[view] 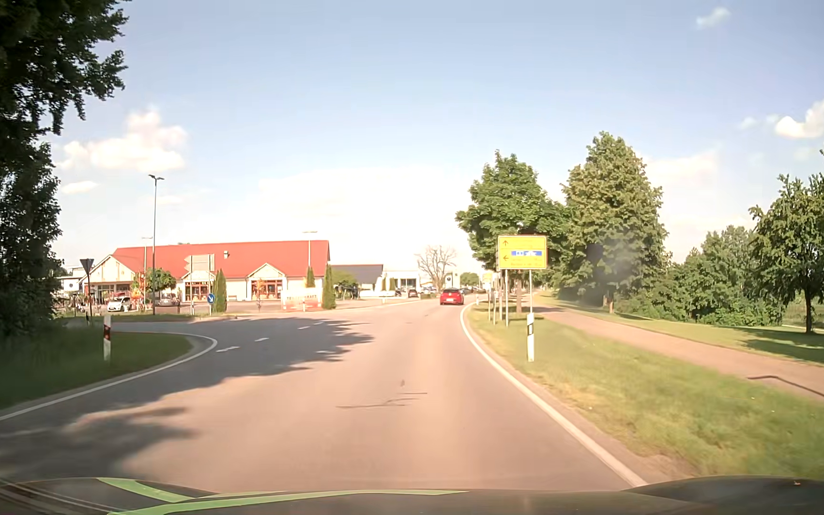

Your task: Follow the waypoints while adhering to traffic rules and regulations

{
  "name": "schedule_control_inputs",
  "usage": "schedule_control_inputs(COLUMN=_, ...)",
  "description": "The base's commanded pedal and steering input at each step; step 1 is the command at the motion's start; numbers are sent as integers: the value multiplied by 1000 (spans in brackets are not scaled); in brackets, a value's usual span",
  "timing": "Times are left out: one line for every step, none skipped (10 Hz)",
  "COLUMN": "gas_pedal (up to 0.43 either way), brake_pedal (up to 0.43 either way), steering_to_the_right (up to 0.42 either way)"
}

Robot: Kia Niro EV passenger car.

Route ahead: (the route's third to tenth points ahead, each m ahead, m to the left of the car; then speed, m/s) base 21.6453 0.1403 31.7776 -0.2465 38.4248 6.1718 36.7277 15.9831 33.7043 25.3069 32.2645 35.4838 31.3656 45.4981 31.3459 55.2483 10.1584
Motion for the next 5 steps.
schedule_control_inputs(gas_pedal=0, brake_pedal=140, steering_to_the_right=12)
schedule_control_inputs(gas_pedal=0, brake_pedal=146, steering_to_the_right=13)
schedule_control_inputs(gas_pedal=0, brake_pedal=152, steering_to_the_right=12)
schedule_control_inputs(gas_pedal=0, brake_pedal=152, steering_to_the_right=13)
schedule_control_inputs(gas_pedal=0, brake_pedal=159, steering_to_the_right=13)
